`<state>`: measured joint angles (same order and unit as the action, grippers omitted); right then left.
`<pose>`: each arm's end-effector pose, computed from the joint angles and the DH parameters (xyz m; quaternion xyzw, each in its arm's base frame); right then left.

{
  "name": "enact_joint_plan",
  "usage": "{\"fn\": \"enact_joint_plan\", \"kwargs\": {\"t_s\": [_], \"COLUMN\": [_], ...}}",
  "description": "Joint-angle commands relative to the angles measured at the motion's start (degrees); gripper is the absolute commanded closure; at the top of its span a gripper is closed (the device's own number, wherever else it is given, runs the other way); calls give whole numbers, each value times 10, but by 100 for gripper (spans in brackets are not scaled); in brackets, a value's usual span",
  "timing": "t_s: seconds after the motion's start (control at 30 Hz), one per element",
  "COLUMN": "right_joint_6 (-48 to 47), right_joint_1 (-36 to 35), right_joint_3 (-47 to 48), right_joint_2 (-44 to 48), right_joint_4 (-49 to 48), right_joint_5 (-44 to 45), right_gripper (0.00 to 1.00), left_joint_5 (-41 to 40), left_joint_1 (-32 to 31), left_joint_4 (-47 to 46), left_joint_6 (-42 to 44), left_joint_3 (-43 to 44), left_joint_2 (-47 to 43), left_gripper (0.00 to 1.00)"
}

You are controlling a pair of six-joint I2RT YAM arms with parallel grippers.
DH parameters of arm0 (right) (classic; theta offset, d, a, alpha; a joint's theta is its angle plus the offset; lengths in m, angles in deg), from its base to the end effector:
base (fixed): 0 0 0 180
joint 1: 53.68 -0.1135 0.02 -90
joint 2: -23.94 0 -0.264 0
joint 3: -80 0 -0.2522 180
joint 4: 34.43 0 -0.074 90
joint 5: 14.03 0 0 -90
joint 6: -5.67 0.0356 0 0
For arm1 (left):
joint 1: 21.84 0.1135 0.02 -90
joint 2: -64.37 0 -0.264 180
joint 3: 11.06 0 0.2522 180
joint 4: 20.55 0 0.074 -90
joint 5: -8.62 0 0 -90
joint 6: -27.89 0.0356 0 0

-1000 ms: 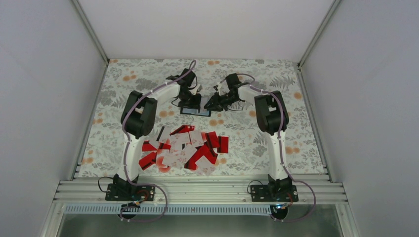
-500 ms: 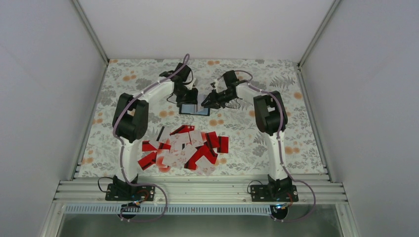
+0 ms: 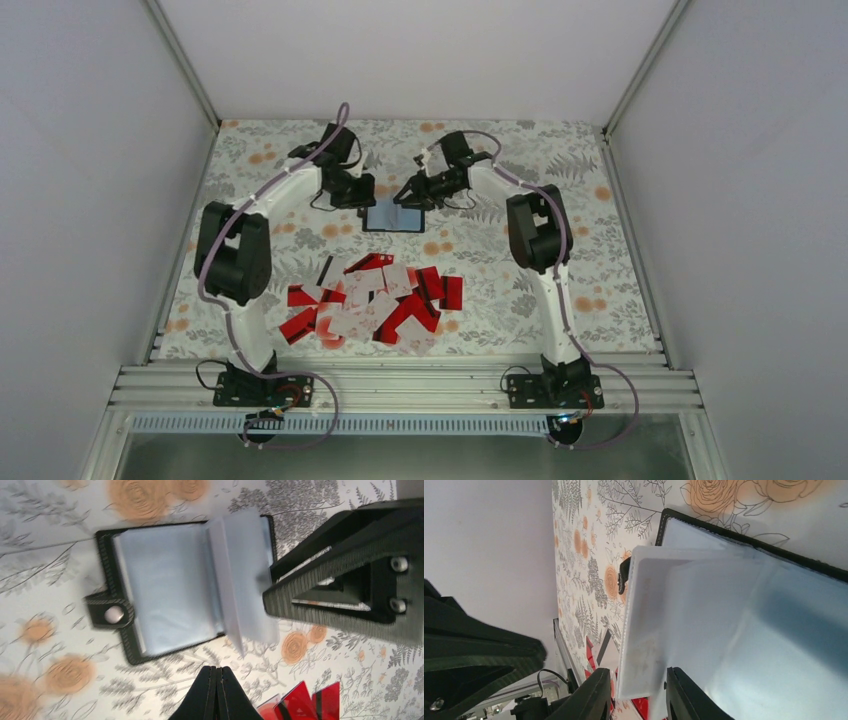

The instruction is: Put the credit cards into the card holder

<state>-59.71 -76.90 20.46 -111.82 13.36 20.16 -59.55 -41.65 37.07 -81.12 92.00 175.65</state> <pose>0.4432 0.2222 0.1473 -0.0984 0.8607 0.4994 0.0034 0.3805 -0.1511 0.2258 0.0463 0.9599 -0.2429 0.1323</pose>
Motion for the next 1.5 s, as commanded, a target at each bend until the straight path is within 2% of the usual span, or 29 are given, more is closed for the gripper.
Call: {"fn": "enact_joint_plan", "kwargs": {"t_s": [0.0, 0.47, 0.7, 0.8, 0.9, 0.97, 1.17, 1.2, 1.23, 1.33, 1.47], "right_joint_6": [6, 34, -18, -58, -90, -106, -145, -151, -155, -153, -146], "right_joint_1": [-17, -59, -58, -56, -56, -55, -61, -63, -65, -67, -67], "right_joint_3": [32, 93, 97, 86, 30, -22, -172, -192, -214, -272, -296], "right_joint_2": [-38, -99, -55, -14, 47, 93, 240, 266, 292, 380, 487], "right_joint_4": [22, 22, 47, 73, 78, 69, 48, 40, 29, -16, -66], "right_joint_5": [-34, -51, -49, -15, 33, 64, 210, 237, 262, 334, 432], "right_gripper": [71, 70, 67, 66, 62, 60, 50, 48, 46, 37, 16], "left_joint_5": [-20, -58, -54, -55, -56, -62, -97, -105, -115, -170, -254], "left_joint_1": [19, 54, 54, 54, 54, 52, 34, 28, 23, 16, 17], "left_joint_4": [-14, -27, -39, -39, -37, -35, -16, -14, -12, 2, 29], "left_joint_6": [5, 4, -8, -3, 5, 7, 18, 20, 22, 32, 77], "left_joint_3": [-56, -240, -293, -300, -314, -324, -332, -335, -338, -336, -301], "left_joint_2": [-62, -242, -301, -322, -331, -337, -379, -392, -405, -441, -472], "left_gripper": [97, 97, 97, 95, 90, 83, 47, 38, 25, 2, 0]}}
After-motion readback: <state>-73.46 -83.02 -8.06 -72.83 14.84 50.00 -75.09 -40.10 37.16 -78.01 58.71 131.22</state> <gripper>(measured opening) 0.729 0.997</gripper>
